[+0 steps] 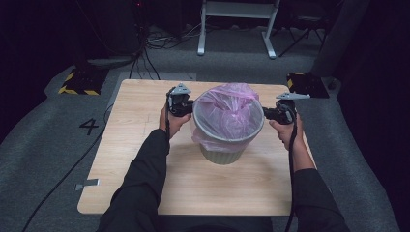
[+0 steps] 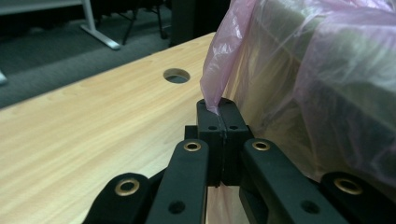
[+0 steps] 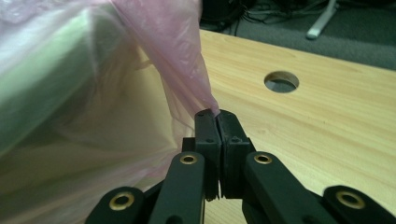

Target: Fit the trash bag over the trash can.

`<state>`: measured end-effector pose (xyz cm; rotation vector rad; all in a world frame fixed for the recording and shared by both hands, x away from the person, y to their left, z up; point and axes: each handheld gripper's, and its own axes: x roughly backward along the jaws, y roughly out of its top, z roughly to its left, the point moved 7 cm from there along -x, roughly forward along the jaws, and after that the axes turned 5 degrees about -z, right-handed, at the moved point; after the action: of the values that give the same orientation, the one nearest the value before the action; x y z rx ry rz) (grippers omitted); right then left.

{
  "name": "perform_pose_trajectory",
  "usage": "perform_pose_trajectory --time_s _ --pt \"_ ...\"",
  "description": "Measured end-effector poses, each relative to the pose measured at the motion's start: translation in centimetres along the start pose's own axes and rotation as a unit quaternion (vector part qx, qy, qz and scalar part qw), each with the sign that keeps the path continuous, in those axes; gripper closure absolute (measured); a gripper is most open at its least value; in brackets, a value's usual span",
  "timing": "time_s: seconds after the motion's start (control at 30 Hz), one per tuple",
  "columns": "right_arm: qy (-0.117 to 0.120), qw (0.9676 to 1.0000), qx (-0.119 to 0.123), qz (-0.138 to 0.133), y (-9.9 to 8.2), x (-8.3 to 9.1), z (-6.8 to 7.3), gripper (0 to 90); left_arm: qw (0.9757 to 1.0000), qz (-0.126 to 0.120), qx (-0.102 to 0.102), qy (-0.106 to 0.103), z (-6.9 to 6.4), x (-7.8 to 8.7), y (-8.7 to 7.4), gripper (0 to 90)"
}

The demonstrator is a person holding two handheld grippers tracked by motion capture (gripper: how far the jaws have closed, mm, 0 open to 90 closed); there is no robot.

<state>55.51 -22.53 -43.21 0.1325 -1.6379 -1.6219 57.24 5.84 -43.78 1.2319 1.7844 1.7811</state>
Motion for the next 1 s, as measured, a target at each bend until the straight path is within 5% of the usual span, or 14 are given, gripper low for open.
perform_pose_trajectory --time_s 0.1,0.17,0.4,0.47,0.73,0.8,0.97,1.0 --pt "-0.005 0.9996 0.005 0.026 -0.4 -0.3 0.1 88.2 0.9999 0.011 -0.002 0.003 0.0 -0.1 0.0 89.7" --pt "-0.005 0.9992 -0.001 0.039 -0.7 -0.6 0.0 87.7 0.9990 0.041 0.008 -0.015 0.0 -0.5 -0.6 89.7" --pt "0.007 0.9988 -0.009 0.048 -1.8 -0.9 0.1 87.9 0.9976 0.065 0.000 -0.022 -0.2 -0.4 -1.6 89.8" --pt "0.004 0.9977 -0.005 0.067 -2.7 -0.9 0.1 88.0 0.9967 0.080 0.000 -0.013 0.0 -0.3 -2.2 89.6" --pt "0.005 0.9980 -0.008 0.063 -4.2 1.0 -0.9 85.9 0.9951 0.096 -0.018 0.014 1.1 2.3 -4.2 83.1" --pt "0.006 0.9982 -0.008 0.060 -4.4 1.3 -1.0 85.0 0.9950 0.096 -0.021 0.021 1.2 2.6 -4.5 75.9" --pt "-0.002 0.9992 0.016 0.036 -4.6 3.1 -1.8 64.0 0.9967 0.067 -0.028 0.036 1.1 4.8 -4.3 55.4" --pt "-0.005 0.9992 0.030 0.026 -4.4 3.8 -1.9 53.6 0.9967 0.064 -0.029 0.041 1.1 5.3 -4.2 39.1"
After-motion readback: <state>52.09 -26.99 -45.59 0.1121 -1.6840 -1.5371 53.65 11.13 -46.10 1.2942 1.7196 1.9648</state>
